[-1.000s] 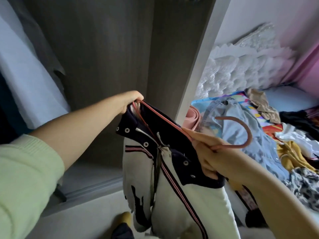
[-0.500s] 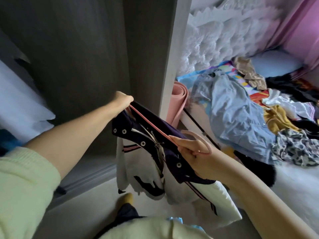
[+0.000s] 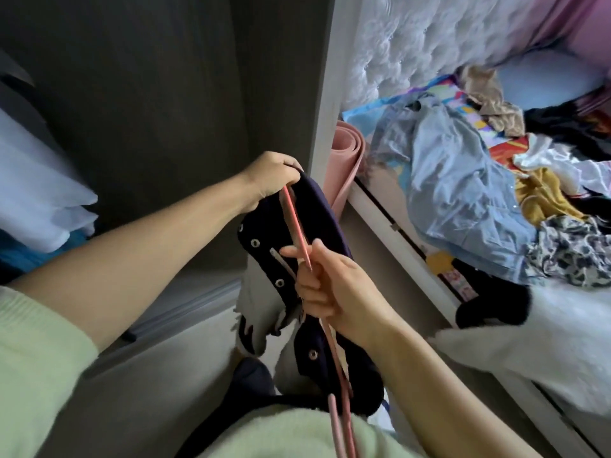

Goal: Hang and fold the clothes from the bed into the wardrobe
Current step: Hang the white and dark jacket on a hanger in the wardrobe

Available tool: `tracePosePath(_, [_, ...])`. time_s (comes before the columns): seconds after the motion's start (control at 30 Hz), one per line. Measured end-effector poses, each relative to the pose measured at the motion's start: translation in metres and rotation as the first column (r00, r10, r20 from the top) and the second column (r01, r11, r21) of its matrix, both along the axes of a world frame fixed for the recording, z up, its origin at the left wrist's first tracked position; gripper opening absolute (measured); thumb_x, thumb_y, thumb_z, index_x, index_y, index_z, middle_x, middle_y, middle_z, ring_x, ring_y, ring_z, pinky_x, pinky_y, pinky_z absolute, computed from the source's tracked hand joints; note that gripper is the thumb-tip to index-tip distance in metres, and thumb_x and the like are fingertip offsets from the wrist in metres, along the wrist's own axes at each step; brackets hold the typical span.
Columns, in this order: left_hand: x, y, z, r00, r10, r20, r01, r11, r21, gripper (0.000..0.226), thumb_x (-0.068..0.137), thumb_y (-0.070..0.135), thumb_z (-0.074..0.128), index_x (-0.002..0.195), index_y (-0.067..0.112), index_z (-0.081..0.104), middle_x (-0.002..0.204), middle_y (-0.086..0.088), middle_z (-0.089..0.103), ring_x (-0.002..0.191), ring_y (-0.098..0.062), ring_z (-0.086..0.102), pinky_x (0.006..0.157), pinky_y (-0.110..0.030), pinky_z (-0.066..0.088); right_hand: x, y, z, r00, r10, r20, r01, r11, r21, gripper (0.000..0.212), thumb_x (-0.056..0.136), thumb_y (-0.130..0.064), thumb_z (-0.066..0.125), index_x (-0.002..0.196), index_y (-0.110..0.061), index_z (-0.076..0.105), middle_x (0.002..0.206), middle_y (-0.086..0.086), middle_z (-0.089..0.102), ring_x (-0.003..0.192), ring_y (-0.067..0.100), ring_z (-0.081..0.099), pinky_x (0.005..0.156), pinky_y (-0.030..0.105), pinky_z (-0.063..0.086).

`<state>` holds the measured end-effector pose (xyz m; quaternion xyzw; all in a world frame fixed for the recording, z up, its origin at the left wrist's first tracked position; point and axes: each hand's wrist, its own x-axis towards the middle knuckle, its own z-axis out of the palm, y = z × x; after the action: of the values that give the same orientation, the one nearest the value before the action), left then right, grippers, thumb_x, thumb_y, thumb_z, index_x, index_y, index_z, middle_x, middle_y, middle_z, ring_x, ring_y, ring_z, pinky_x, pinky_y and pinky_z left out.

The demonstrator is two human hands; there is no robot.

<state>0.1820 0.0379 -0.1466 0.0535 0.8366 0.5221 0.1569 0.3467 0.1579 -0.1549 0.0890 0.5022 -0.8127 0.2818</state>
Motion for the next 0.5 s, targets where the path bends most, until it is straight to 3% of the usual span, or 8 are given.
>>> tracePosePath(0.1, [0.000, 0.000, -0.002, 0.998, -0.018, -0.055, 0.015, 0.999, -0.050, 0.021, 0.081, 0.000, 0.047, 0.075, 0.010, 0.064, 0.063, -0.005, 0.050, 0.060, -0.016, 0.047, 0.056, -0.023, 0.036, -0.022, -0.020, -0.003, 0.990, -0.118, -0.077, 0.130, 0.976, 0.173, 0.036, 0.103, -0.035, 0.032, 0.082, -0.014, 0.053, 0.052, -0.005, 0.021, 0.037, 0.005, 0.016, 0.034, 0.014, 0.015])
tracePosePath(0.17, [-0.004, -0.008, -0.003, 0.998, 0.009, -0.056, -0.014, 0.996, -0.092, 0.016, 0.078, 0.006, 0.049, 0.078, 0.002, 0.065, 0.065, -0.010, 0.046, 0.065, -0.020, 0.044, 0.059, -0.027, 0.033, -0.030, -0.019, -0.004, 0.994, -0.104, -0.021, 0.106, 0.984, 0.146, 0.036, 0.104, -0.035, 0.032, 0.079, -0.015, 0.049, 0.050, -0.006, 0.022, 0.036, 0.004, 0.016, 0.033, 0.013, 0.014])
tracePosePath(0.23, [-0.008, -0.016, -0.004, 0.994, 0.078, -0.071, -0.086, 0.990, -0.116, 0.027, 0.067, 0.017, 0.048, 0.076, -0.005, 0.061, 0.065, -0.010, 0.040, 0.062, -0.019, 0.039, 0.057, -0.028, 0.029, -0.029, -0.022, -0.008, 0.995, -0.098, 0.016, 0.095, 0.985, 0.145, 0.036, 0.103, -0.034, 0.032, 0.076, -0.016, 0.047, 0.048, -0.007, 0.022, 0.034, 0.004, 0.016, 0.033, 0.012, 0.014])
tracePosePath(0.3, [-0.006, -0.016, -0.004, 0.971, 0.129, -0.199, -0.158, 0.978, -0.136, 0.034, 0.060, 0.022, 0.043, 0.070, -0.007, 0.057, 0.062, -0.012, 0.040, 0.059, -0.020, 0.039, 0.057, -0.031, 0.030, -0.032, -0.028, -0.018, 0.991, -0.119, 0.055, 0.107, 0.978, 0.180, 0.037, 0.103, -0.035, 0.033, 0.073, -0.017, 0.045, 0.045, -0.008, 0.022, 0.033, 0.004, 0.017, 0.033, 0.011, 0.013])
tracePosePath(0.4, [0.017, 0.000, 0.011, 0.847, -0.052, -0.529, -0.091, 0.967, -0.240, 0.028, 0.067, 0.021, 0.043, 0.066, 0.005, 0.066, 0.065, -0.006, 0.051, 0.064, -0.020, 0.049, 0.059, -0.030, 0.037, -0.046, -0.035, -0.035, 0.965, -0.196, 0.174, 0.147, 0.954, 0.260, 0.036, 0.103, -0.033, 0.035, 0.071, -0.017, 0.041, 0.041, -0.009, 0.023, 0.030, 0.004, 0.018, 0.034, 0.011, 0.013])
tracePosePath(0.43, [0.024, 0.006, 0.018, 0.807, -0.113, -0.580, -0.037, 0.970, -0.239, 0.028, 0.067, 0.020, 0.044, 0.067, 0.006, 0.068, 0.066, -0.006, 0.053, 0.066, -0.021, 0.051, 0.059, -0.030, 0.038, -0.053, -0.033, -0.040, 0.951, -0.226, 0.212, 0.171, 0.953, 0.249, 0.036, 0.102, -0.031, 0.036, 0.070, -0.017, 0.040, 0.040, -0.008, 0.023, 0.029, 0.004, 0.019, 0.033, 0.011, 0.013])
tracePosePath(0.5, [0.028, 0.005, 0.029, 0.839, -0.177, -0.515, 0.076, 0.974, -0.212, 0.030, 0.066, 0.020, 0.045, 0.071, 0.004, 0.070, 0.071, -0.011, 0.061, 0.070, -0.021, 0.056, 0.063, -0.029, 0.041, -0.069, -0.028, -0.040, 0.925, -0.237, 0.298, 0.188, 0.965, 0.183, 0.036, 0.102, -0.027, 0.035, 0.068, -0.018, 0.038, 0.039, -0.008, 0.023, 0.027, 0.003, 0.020, 0.029, 0.011, 0.014])
